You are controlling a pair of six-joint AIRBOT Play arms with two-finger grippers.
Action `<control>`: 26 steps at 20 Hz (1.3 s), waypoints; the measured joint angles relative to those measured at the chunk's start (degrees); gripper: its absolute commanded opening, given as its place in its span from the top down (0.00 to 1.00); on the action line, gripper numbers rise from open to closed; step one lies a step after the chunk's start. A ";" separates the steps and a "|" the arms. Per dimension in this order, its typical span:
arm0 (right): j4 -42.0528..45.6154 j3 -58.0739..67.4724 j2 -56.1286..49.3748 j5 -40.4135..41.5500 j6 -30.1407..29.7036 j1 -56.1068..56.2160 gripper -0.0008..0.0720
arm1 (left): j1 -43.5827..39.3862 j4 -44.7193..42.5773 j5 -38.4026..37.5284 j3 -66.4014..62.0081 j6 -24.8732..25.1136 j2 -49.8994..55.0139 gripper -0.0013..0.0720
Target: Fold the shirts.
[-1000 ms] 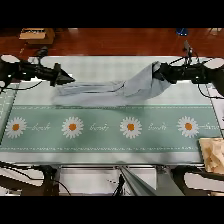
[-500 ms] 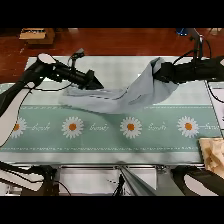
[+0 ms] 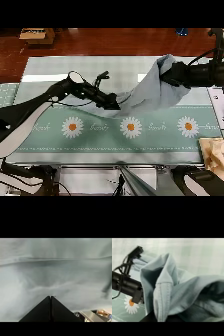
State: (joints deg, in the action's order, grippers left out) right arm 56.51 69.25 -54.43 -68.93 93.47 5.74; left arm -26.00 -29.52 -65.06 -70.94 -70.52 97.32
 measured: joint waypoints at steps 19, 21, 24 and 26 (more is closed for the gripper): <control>3.43 0.00 -18.47 23.34 8.63 20.68 0.97 | 37.75 -11.74 -2.86 1.95 -0.15 -25.90 0.95; -1.99 0.00 -24.09 32.65 8.85 24.24 0.97 | 41.11 -11.87 -5.20 2.01 0.31 -28.59 0.95; -8.57 0.00 -30.91 43.76 8.81 29.00 0.96 | 42.91 -12.04 -7.02 2.08 0.81 -30.62 0.95; -11.63 0.00 -34.12 48.52 8.74 31.58 0.79 | 42.60 -12.11 -7.45 2.19 1.16 -31.23 0.95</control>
State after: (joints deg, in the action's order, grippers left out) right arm 44.88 69.25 -88.55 -20.40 102.21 37.32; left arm 16.60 -41.63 -72.51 -68.75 -69.36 66.08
